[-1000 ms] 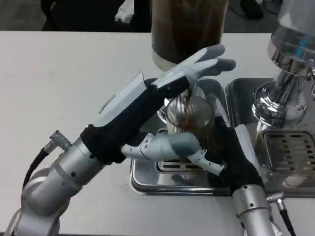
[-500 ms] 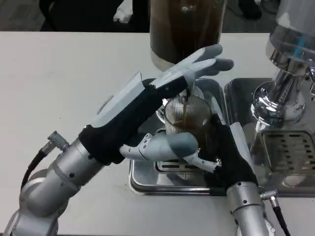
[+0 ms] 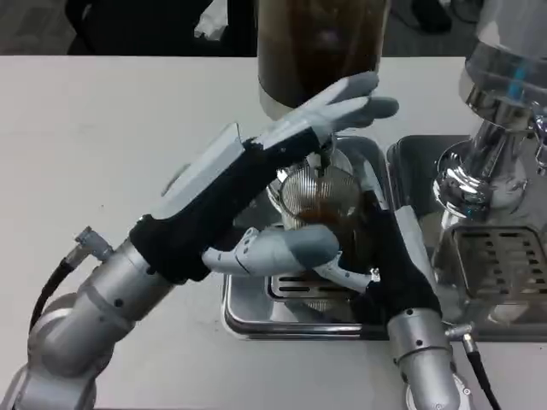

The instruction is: Grasp the cup under the faucet to collect the drink, then remove the cup.

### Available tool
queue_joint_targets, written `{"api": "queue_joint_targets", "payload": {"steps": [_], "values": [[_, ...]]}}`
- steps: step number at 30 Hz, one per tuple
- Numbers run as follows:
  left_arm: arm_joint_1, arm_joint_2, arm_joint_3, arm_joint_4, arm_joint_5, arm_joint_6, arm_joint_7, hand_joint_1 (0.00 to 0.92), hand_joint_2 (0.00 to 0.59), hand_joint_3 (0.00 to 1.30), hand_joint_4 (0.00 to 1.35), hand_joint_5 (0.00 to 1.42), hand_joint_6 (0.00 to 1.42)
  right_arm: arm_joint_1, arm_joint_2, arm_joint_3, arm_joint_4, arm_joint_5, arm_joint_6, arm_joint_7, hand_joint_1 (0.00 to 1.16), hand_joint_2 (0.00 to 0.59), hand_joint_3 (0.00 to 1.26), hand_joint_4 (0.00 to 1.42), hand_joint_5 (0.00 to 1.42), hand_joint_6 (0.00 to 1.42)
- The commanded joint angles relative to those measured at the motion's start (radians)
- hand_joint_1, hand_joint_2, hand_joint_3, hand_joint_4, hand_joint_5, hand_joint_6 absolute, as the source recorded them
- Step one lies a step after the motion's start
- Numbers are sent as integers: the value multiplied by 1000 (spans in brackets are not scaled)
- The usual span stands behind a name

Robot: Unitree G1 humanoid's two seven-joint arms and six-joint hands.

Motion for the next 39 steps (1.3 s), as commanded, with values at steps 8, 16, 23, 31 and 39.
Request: {"api": "queue_joint_targets", "payload": {"steps": [8, 16, 23, 31, 39], "values": [[26, 2, 106, -88, -28, 17, 65, 0, 132, 176, 0, 157, 90, 3, 13, -8, 26, 15, -9, 9, 811, 180, 0, 0, 0, 125], [100, 15, 184, -148, -49, 24, 83, 0, 134, 167, 0, 144, 80, 7, 13, -7, 20, 14, -20, 7, 802, 183, 0, 0, 0, 130], [225, 33, 285, -99, -18, 28, 120, 0, 140, 142, 0, 133, 73, 9, 13, -7, 9, 12, -33, 4, 795, 185, 0, 0, 3, 136], [338, 44, 313, 90, 83, -12, 182, 0, 145, 86, 0, 83, 13, 6, 13, -5, 13, 7, -42, -3, 790, 185, 0, 0, 5, 151], [374, 57, 299, 184, 222, -60, 288, 0, 148, 87, 0, 82, 9, -1, 18, -6, 29, 7, -40, -11, 789, 185, 0, 0, 0, 155]]}}
